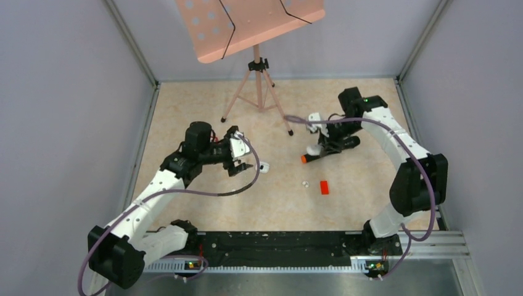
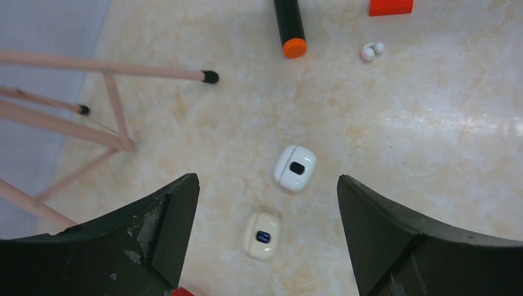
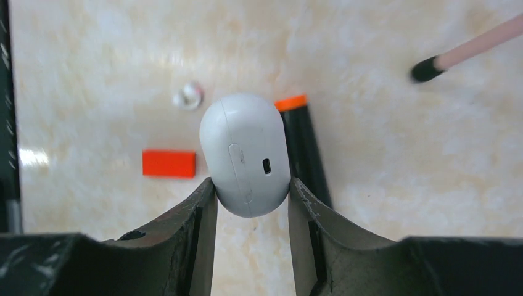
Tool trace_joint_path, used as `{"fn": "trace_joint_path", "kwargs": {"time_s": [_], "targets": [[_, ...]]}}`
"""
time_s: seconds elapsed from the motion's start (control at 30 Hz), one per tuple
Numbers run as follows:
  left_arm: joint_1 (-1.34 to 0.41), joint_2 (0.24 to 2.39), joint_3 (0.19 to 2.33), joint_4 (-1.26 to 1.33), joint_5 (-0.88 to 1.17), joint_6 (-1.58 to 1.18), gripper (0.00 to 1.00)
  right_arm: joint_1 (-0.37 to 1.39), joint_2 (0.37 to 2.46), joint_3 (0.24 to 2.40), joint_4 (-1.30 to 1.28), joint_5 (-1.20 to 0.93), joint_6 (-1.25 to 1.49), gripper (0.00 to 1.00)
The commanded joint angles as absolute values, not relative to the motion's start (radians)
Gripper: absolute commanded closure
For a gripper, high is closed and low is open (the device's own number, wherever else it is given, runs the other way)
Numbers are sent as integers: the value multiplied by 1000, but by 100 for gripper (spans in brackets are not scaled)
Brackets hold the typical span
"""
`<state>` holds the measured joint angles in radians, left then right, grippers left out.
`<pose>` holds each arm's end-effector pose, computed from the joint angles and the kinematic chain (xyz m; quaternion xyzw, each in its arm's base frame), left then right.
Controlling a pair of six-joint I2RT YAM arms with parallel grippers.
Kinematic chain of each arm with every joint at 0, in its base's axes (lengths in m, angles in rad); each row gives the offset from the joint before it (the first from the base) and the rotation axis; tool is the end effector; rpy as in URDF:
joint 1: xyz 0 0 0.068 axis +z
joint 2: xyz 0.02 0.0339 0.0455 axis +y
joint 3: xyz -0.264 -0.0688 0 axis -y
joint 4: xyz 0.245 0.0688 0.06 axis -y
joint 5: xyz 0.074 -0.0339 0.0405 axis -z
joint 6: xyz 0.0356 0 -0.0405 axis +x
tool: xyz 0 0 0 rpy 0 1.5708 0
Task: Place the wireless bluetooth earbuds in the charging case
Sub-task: Pick up the charging case at the center of the board.
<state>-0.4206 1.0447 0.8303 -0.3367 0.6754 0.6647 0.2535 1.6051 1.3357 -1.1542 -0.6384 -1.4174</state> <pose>0.1975 -0.1127 0.2950 0.5637 0.6217 -0.2310 0.4923 0.2814 0.0948 0.2685 -0.7177 0.6181 0.2231 0.2303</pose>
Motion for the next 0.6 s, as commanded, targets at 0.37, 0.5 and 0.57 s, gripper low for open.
{"fn": "trace_joint_path", "kwargs": {"time_s": [0.37, 0.5, 0.57], "targets": [[-542, 1032, 905, -288, 778, 1422, 31, 577, 1624, 1704, -1173, -854, -1016, 89], [-554, 1050, 892, -262, 792, 1503, 35, 614, 1605, 1694, -1121, -836, -1019, 89], [-560, 1060, 897, -246, 801, 1513, 37, 624, 1607, 1698, -1110, -826, -1020, 89]]}}
